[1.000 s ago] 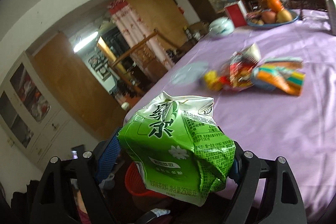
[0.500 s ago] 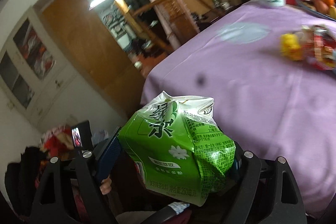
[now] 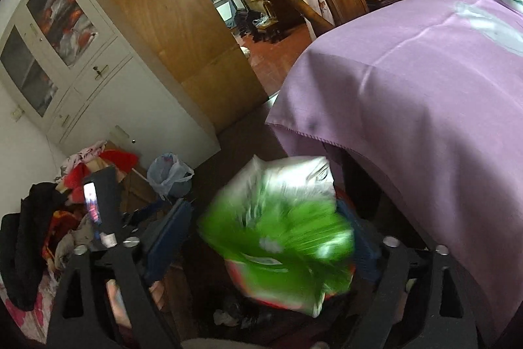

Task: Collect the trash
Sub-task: 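Carry the pom-pom and green carton to the red wastebasket and release both, then return both grippers from the wastebasket to the table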

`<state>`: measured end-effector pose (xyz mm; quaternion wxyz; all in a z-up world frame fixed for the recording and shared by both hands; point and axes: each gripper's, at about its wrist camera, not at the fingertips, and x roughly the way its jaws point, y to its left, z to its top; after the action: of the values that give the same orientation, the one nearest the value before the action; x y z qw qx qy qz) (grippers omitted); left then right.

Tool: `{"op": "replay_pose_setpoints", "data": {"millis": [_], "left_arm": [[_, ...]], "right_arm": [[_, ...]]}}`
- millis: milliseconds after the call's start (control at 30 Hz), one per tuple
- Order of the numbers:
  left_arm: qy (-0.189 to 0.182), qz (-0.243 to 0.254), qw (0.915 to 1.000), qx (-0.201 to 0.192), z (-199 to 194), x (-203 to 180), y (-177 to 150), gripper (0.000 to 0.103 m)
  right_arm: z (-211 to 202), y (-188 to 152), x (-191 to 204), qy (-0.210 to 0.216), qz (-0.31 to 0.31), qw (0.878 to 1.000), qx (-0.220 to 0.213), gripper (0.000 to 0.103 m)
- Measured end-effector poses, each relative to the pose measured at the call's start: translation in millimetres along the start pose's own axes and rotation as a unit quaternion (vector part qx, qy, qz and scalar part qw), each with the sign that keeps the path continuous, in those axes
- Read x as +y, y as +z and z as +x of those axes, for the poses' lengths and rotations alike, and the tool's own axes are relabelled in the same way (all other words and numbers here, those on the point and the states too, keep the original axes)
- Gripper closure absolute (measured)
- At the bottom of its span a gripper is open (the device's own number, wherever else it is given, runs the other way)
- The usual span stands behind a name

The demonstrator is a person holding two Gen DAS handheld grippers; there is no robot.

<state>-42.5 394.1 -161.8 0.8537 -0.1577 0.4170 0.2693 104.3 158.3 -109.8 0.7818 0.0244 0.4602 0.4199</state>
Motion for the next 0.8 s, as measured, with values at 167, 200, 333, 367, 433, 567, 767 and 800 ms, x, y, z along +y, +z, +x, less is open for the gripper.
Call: {"op": "replay_pose_setpoints", "data": {"millis": [167, 200, 333, 367, 433, 567, 767, 800], "left_arm": [[0.000, 0.002, 1.0000, -0.004, -2.6, -3.3, -1.0, 0.007], [-0.002, 0.001, 1.0000, -0.003, -2.3, -3.6, -1.3, 0.007], [-0.008, 0.006, 0.9999, -0.005, -7.0, -9.0, 0.6, 0.007], [-0.009, 0.008, 0.9999, -0.008, -9.8, -10.7, 1.2, 0.007], [-0.012, 0.014, 0.9997, -0.016, -17.6, -15.6, 2.7, 0.007], [-0.020, 0.029, 0.9988, -0.035, -36.7, -26.6, 5.1, 0.007], [-0.037, 0.063, 0.9948, -0.071, -74.7, -55.8, 7.0, 0.007], [-0.041, 0.069, 0.9939, -0.077, -80.7, -61.1, 6.9, 0.007]], "right_arm": [[-1.6, 2.9, -2.1, -0.016, -0.004, 1.000, -0.007, 0.007], [-5.3, 2.6, -2.1, -0.023, -0.006, 1.000, -0.012, 0.007], [-27.6, -3.4, -9.6, -0.030, -0.001, 0.999, -0.028, 0.007], [-33.8, -5.7, -12.1, -0.030, 0.001, 0.999, -0.033, 0.007], [-48.1, -10.3, -14.3, -0.034, 0.004, 0.998, -0.044, 0.007], [-78.9, -16.3, -18.9, -0.047, 0.004, 0.996, -0.073, 0.007], [-133.4, -29.3, -28.5, -0.061, 0.012, 0.991, -0.121, 0.007], [-145.1, -32.7, -30.7, -0.063, 0.015, 0.989, -0.132, 0.007]]}}
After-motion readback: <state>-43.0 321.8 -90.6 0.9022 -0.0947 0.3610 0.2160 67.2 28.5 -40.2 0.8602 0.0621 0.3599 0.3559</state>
